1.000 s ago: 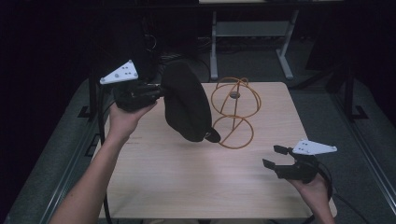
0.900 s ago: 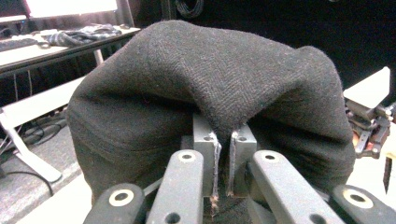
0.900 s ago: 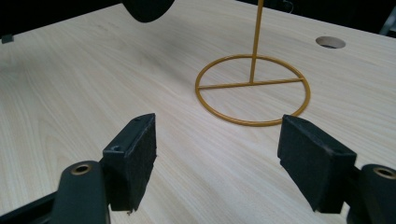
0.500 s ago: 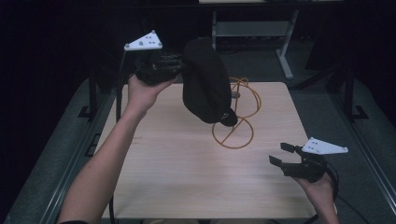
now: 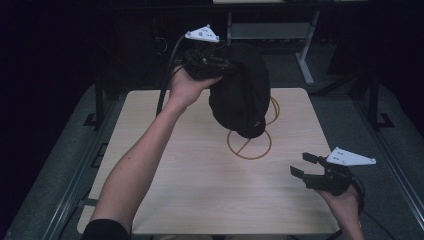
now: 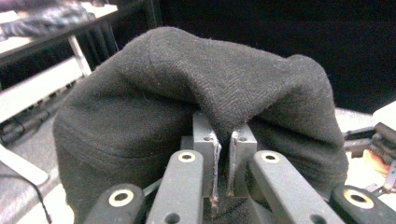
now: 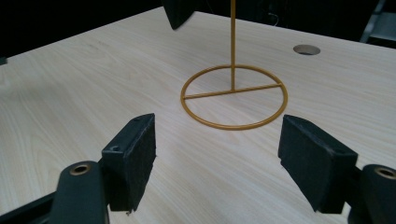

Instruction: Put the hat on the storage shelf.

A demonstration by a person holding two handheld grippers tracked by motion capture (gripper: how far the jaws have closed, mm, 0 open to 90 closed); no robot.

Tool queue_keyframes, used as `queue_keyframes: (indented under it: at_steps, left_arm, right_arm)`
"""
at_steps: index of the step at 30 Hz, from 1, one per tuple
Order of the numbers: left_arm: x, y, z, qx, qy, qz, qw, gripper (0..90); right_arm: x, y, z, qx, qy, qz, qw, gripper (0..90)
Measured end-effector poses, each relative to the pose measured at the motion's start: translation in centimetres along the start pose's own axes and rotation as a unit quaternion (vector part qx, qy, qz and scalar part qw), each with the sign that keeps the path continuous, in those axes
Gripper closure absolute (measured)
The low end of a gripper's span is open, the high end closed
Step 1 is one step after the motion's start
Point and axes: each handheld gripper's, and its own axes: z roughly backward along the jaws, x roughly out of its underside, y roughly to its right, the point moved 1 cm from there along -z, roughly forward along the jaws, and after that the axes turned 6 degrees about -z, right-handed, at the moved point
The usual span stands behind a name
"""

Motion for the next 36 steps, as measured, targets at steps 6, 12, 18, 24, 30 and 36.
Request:
queue_keyframes:
  at_steps: [6,12,18,24,30,36]
  left_arm:
    - [0.5,-0.6,-1.6,0.005,-0.009,0.014,0.9998,85.0]
    - [0.5,-0.6,-2.3,0.007,-0.012,0.019,0.9997,85.0]
    - [0.0,-0.6,-3.4,0.008,-0.021,0.018,0.9996,84.9]
    - [-0.4,-0.2,-5.2,0.010,-0.038,0.013,0.9991,84.9]
    - [-0.7,0.0,-6.8,0.004,-0.052,0.006,0.9986,84.8]
    - [-0.7,0.4,-9.0,0.022,-0.054,0.035,0.9977,64.2]
  right_arm:
    - [0.0,0.1,0.3,0.000,0.004,-0.002,1.0000,27.2]
    - [0.1,0.2,0.4,-0.002,0.007,-0.005,1.0000,27.2]
    - [0.1,0.2,0.4,-0.006,0.008,-0.004,0.9999,27.2]
    - [0.2,0.4,0.5,-0.007,0.011,-0.006,0.9999,27.2]
    - [0.3,0.7,0.7,-0.008,0.015,-0.013,0.9998,27.2]
    - [0.3,0.6,0.5,-0.012,0.012,-0.016,0.9997,27.2]
